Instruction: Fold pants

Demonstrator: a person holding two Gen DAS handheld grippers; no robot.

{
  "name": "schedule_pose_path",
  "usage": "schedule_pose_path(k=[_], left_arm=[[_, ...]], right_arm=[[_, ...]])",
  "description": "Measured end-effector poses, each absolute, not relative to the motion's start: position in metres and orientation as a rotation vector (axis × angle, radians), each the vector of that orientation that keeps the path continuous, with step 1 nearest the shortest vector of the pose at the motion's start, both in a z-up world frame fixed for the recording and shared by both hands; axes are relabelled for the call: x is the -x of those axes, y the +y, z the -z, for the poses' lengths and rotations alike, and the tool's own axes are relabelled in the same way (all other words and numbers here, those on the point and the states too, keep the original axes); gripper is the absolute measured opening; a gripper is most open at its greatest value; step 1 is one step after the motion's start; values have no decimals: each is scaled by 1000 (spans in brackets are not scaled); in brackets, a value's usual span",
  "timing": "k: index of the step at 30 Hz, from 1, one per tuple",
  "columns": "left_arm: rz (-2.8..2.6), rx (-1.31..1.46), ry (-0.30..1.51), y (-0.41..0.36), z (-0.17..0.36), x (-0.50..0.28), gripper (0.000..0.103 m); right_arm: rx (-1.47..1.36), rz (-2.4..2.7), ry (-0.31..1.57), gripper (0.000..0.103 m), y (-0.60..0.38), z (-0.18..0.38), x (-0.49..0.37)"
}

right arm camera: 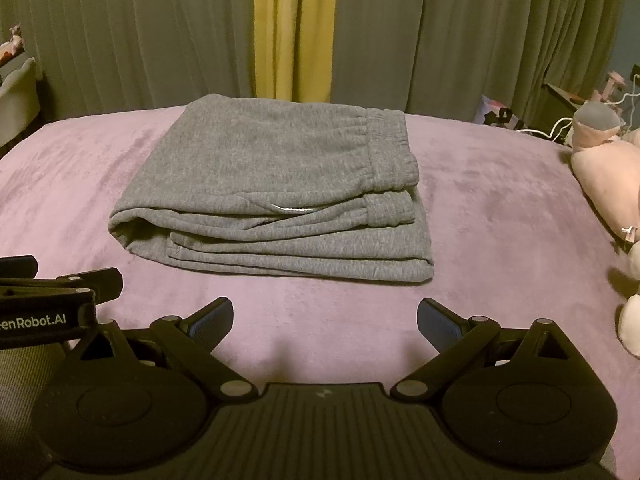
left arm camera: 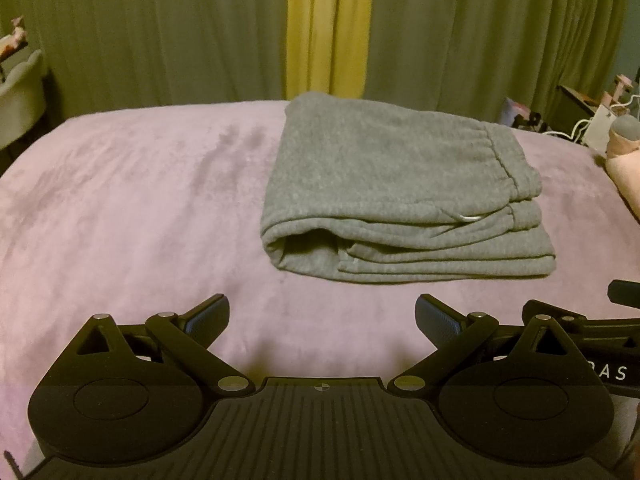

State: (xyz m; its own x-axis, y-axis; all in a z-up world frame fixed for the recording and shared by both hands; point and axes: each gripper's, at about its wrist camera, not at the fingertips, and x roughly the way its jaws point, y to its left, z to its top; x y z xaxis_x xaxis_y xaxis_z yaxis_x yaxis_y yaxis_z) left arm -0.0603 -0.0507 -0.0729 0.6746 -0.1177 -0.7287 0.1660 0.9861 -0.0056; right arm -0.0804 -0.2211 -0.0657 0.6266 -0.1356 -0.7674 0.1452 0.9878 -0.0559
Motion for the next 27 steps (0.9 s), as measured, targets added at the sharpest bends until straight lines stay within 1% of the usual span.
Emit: schedule_pose_path(k=[27], left_arm=[[158, -66, 815, -52, 73, 60, 102]], right_arm=[[-22, 175, 883, 99, -222, 70, 81]])
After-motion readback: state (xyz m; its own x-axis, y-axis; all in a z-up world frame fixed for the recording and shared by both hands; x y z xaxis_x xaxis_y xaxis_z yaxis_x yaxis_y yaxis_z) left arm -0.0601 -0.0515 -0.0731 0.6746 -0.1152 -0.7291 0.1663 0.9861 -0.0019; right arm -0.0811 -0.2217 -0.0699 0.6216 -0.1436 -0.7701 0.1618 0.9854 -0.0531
